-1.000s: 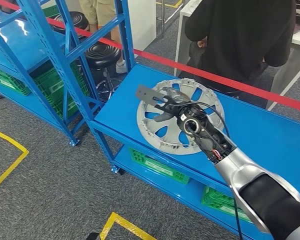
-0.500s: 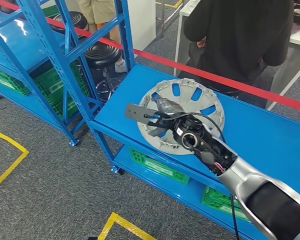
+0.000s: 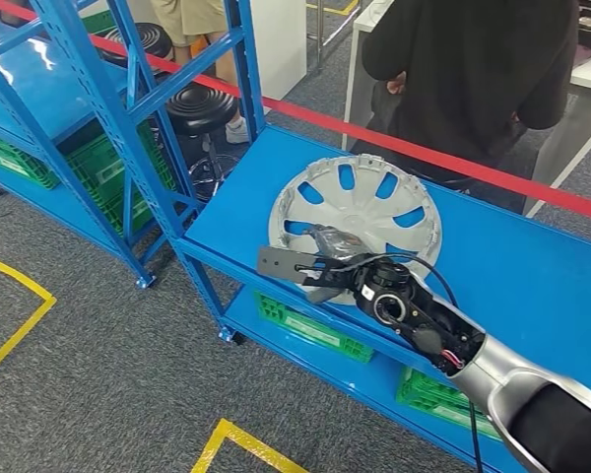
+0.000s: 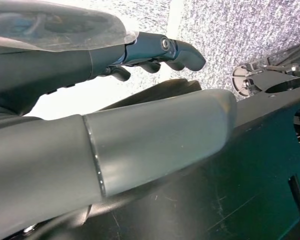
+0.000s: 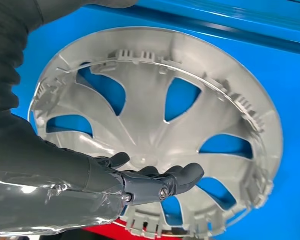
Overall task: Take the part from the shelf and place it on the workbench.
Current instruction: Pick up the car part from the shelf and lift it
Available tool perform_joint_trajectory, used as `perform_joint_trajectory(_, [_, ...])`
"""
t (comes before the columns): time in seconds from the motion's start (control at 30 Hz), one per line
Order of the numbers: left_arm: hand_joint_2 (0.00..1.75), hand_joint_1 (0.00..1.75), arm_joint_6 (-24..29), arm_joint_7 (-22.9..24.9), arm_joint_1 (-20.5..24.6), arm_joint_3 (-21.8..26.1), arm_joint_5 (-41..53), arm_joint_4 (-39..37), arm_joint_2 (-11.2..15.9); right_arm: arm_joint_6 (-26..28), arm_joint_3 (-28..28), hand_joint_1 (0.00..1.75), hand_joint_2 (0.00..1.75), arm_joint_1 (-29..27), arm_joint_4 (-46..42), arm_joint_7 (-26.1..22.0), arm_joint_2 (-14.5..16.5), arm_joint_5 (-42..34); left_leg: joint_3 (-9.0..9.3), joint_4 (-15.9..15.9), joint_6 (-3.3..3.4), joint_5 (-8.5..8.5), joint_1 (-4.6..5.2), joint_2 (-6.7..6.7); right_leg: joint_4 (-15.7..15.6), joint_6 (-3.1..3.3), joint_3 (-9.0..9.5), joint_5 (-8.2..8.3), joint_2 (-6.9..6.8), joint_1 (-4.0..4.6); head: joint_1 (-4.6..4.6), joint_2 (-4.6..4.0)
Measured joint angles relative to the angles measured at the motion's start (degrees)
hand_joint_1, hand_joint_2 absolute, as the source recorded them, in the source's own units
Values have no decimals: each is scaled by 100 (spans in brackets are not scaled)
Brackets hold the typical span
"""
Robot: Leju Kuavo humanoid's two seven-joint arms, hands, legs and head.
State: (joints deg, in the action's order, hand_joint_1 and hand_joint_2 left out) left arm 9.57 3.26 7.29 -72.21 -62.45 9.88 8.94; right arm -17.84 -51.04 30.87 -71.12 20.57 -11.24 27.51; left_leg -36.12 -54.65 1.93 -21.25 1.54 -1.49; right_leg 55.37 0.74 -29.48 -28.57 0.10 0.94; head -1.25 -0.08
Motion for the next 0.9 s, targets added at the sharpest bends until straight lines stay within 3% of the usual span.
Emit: perform_joint_trajectory(0.9, [0, 0, -72, -14, -8, 7, 70, 0, 31, 394, -10, 0, 175, -360, 228, -1, -286, 296, 0, 0, 0, 0, 0, 0, 0, -1, 1, -1, 0, 0, 0, 1])
